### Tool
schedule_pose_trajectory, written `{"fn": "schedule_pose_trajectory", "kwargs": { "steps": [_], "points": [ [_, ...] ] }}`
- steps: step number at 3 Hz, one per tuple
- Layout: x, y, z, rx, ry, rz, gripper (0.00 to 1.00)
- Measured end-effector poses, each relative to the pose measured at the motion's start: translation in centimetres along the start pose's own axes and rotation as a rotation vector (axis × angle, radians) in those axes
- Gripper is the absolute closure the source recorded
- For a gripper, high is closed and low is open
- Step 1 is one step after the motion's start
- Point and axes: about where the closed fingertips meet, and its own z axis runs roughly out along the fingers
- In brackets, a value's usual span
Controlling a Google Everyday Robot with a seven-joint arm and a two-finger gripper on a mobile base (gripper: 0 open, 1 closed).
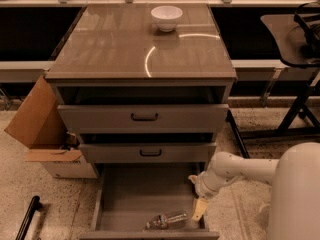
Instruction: Pick water bottle from bottom drawer and place on counter
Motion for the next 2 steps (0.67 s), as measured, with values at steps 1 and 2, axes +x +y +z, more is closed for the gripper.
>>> {"fn": "schedule_pose_trajectory", "kwargs": {
  "steps": [1,2],
  "points": [
    [0.61,-3.22,3.94,0.008,-0.04,-0.05,0.0],
    [0.61,-3.22,3.95,0.008,-0.04,-0.05,0.0]
  ]
}}
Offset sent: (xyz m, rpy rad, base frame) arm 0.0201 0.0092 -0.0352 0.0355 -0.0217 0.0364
